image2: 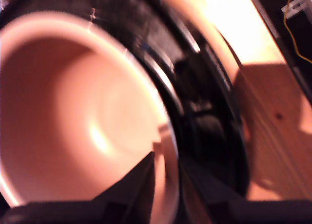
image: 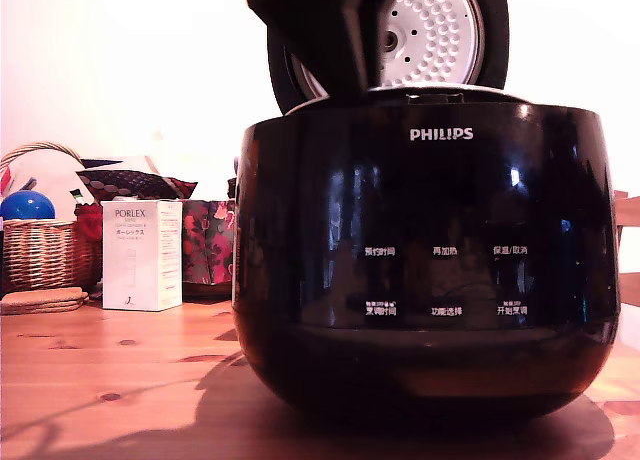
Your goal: Place the pot you are holding inside the rice cooker
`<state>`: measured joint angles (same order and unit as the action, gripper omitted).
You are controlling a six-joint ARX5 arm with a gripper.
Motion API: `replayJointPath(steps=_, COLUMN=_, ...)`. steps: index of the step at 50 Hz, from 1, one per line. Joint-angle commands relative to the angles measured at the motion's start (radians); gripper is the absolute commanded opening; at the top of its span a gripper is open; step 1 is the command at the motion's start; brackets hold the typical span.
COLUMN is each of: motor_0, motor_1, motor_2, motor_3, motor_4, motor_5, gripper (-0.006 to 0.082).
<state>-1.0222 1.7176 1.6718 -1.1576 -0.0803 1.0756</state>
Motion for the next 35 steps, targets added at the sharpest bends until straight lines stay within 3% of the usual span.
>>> replayJointPath(steps=1, motor_0=0.002, motor_1=-0.003, motor_2=0.025, motor_3=-0.019, motor_4=-0.006, motor_5=-0.04, gripper=0.0138)
replayJointPath(steps=17, motor_0=0.002, motor_1=-0.003, motor_2=0.142, motor_3=-0.175, motor_4=-0.007, motor_5=-0.199, gripper=0.0136)
replayJointPath(steps=23, motor_0=0.003, motor_1=-0.009, motor_2=0.156, motor_3=-0.197, motor_4=-0.014, motor_5=-0.251, gripper=0.0075)
replayJointPath(steps=24, motor_0=0.004, motor_1=-0.012, motor_2=0.156, motor_3=-0.197, motor_4=-0.014, motor_5=-0.321, gripper=0.0055)
replayJointPath(steps=29, motor_0=0.018, motor_1=-0.017, motor_2=0.156, motor_3=-0.198, motor_4=-0.014, motor_5=-0.375, gripper=-0.0019)
replayJointPath(steps=30, motor_0=0.022, motor_1=-0.017, motor_2=0.156, motor_3=-0.197, motor_4=-0.014, motor_5=-0.375, gripper=-0.0024)
replayJointPath(steps=31, motor_0=0.026, motor_1=-0.017, motor_2=0.156, motor_3=-0.197, motor_4=-0.014, motor_5=-0.448, gripper=-0.0024)
replayJointPath(steps=33, motor_0=0.037, motor_1=-0.017, motor_2=0.156, motor_3=-0.197, motor_4=-0.014, motor_5=-0.448, gripper=-0.0024)
replayJointPath(steps=35, motor_0=0.048, motor_1=-0.017, motor_2=0.156, motor_3=-0.198, motor_4=-0.015, motor_5=-0.537, gripper=-0.0023)
